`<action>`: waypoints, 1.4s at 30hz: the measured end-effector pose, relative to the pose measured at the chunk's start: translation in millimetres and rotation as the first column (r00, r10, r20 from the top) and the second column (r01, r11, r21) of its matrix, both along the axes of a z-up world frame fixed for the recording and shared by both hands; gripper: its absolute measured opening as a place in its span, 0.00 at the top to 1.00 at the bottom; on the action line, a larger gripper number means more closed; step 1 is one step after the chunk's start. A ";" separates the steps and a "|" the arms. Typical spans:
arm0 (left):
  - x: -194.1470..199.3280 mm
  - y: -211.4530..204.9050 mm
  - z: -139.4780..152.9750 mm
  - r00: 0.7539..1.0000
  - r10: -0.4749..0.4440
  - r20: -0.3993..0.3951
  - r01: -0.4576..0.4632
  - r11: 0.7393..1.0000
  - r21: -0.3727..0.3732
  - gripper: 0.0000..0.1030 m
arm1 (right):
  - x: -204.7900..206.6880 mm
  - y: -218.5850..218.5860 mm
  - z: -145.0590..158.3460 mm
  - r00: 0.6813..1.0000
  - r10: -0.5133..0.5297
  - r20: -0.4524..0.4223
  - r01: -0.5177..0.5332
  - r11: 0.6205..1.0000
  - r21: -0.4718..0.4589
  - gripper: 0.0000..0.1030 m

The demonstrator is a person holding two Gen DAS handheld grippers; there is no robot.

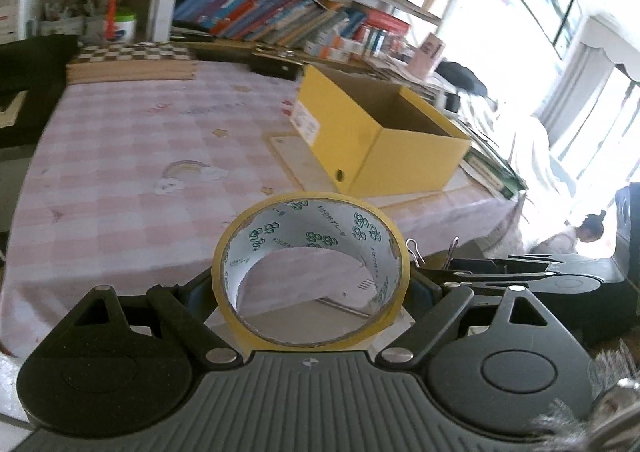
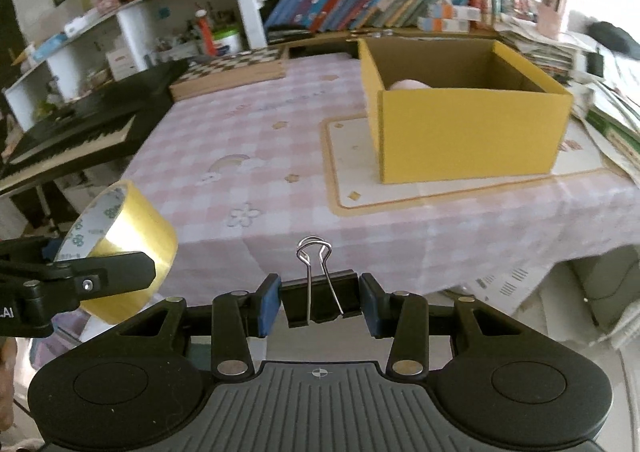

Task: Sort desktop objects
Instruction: 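Lift and carry the tape roll and binder clip with both tools toward the yellow box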

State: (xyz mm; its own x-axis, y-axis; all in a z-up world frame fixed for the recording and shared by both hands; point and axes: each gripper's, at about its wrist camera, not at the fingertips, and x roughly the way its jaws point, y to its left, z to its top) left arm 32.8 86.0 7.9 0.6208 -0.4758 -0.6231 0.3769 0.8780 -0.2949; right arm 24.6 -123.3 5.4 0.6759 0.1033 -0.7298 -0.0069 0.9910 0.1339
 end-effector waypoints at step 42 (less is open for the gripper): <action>82.6 -199.6 -3.5 0.979 -0.205 -0.019 0.205 0.979 0.016 0.13 | 45.9 -177.5 -0.2 0.990 -0.137 -0.019 0.137 0.991 -0.003 0.60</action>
